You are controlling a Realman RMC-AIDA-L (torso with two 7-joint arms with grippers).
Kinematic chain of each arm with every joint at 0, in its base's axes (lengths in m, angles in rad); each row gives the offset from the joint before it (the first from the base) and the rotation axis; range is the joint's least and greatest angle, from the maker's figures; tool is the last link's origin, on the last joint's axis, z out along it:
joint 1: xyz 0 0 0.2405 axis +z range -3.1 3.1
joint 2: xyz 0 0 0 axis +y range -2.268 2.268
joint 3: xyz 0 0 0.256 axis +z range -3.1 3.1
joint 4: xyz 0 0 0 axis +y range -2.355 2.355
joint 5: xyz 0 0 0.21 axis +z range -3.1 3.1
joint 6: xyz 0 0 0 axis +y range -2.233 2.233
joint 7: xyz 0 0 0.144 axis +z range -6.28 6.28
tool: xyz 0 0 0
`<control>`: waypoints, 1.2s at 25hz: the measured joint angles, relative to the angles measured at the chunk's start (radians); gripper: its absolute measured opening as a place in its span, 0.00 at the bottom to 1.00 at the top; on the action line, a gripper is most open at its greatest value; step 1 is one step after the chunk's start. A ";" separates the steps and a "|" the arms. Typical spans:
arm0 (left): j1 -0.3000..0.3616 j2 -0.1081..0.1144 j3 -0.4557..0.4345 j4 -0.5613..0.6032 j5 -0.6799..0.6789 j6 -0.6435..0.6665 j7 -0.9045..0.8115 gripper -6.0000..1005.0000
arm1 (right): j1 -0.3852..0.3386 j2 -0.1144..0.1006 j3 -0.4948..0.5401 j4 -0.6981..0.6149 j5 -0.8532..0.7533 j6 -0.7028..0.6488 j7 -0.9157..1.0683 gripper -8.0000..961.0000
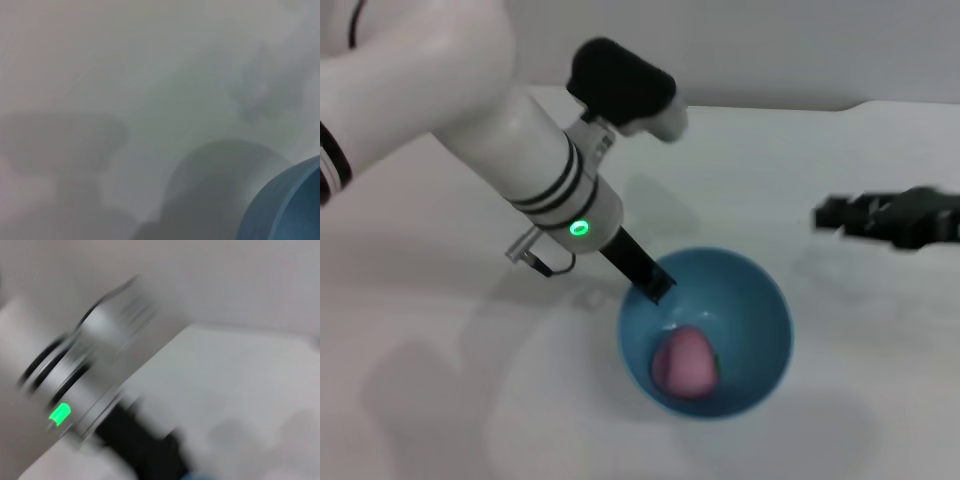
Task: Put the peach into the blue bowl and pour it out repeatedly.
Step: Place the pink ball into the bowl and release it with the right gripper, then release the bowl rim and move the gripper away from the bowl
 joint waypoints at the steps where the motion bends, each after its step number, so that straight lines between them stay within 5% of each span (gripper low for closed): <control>1: 0.002 0.000 0.011 -0.001 -0.004 -0.006 -0.001 0.00 | -0.012 0.000 0.025 0.004 0.011 0.023 0.000 0.38; 8: -0.002 -0.001 0.100 -0.032 -0.058 -0.055 0.003 0.00 | -0.039 -0.002 0.064 0.036 0.062 0.081 -0.011 0.38; 18: -0.004 -0.002 0.115 -0.042 -0.059 -0.060 -0.002 0.00 | -0.036 -0.006 0.064 0.074 0.059 0.097 -0.014 0.38; 30: -0.003 -0.001 0.104 -0.028 -0.060 -0.061 -0.026 0.19 | -0.045 -0.007 0.063 0.076 0.058 0.093 -0.015 0.38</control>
